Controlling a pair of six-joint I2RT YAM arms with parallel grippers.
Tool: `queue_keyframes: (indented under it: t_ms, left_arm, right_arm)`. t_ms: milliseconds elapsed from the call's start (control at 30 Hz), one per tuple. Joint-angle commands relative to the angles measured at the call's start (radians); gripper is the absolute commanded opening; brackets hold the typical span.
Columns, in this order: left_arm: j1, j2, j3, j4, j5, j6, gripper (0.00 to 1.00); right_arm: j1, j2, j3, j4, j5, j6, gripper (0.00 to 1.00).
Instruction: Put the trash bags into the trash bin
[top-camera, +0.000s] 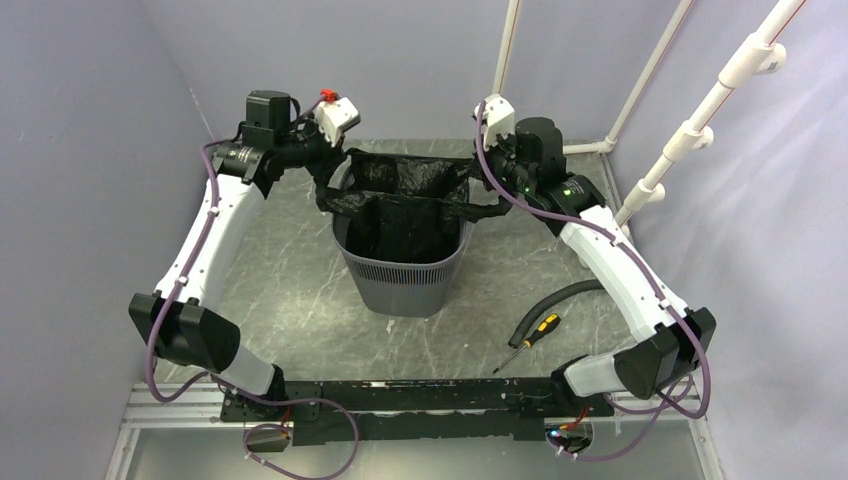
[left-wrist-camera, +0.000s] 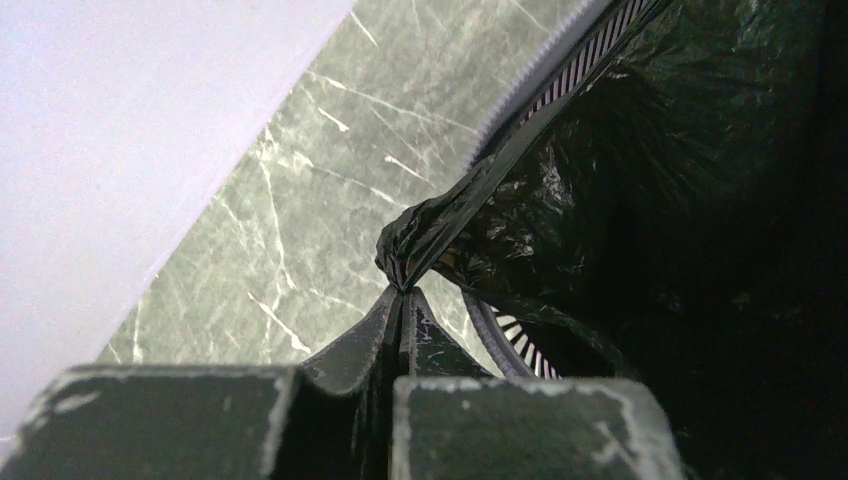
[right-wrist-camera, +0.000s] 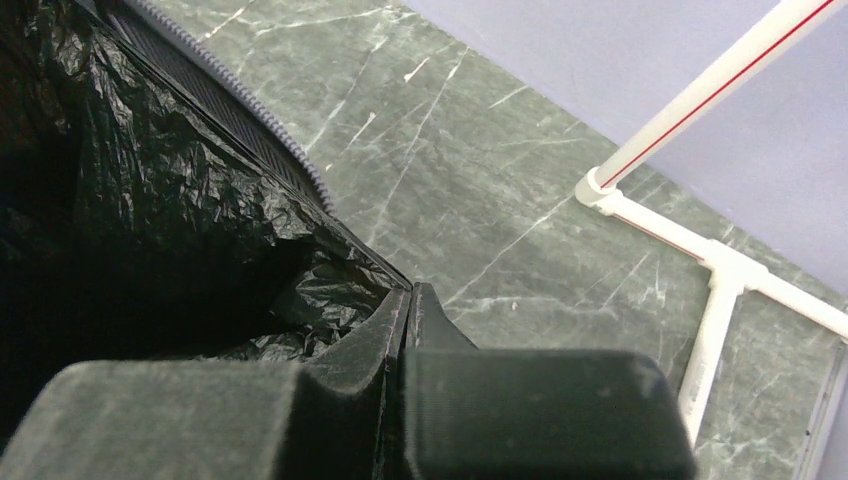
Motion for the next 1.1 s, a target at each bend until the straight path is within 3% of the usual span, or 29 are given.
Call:
queue_keyframes:
  t_ms: [0, 133, 367, 733, 833, 1067]
  left_arm:
    - [0.023, -0.009, 0.006, 0.105, 0.023, -0.036, 0.07]
    - [0.037, 0.005, -0.023, 0.167, 0.035, -0.058, 0.06]
    - [0.061, 0.059, -0.039, 0.131, 0.053, -0.064, 0.07]
    - [0.090, -0.008, -0.186, 0.190, 0.080, -0.122, 0.12]
    - [0.094, -0.043, -0.223, 0.220, 0.084, -0.140, 0.25]
    - [0.104, -0.095, -0.229, 0.225, 0.009, -0.193, 0.50]
  right_arm:
    - [-0.030, -0.001, -0.009, 0.084, -0.006, 0.049, 0.00]
    - [-0.039, 0.009, -0.026, 0.124, -0.003, 0.086, 0.00]
    - [-0.049, 0.069, -0.020, 0.096, -0.021, 0.117, 0.00]
    - [-0.053, 0.031, -0.129, 0.121, -0.031, 0.161, 0.01]
    - [-0.053, 0.004, -0.150, 0.137, -0.025, 0.168, 0.11]
    - [-0.055, -0.041, -0.121, 0.099, 0.131, 0.232, 0.53]
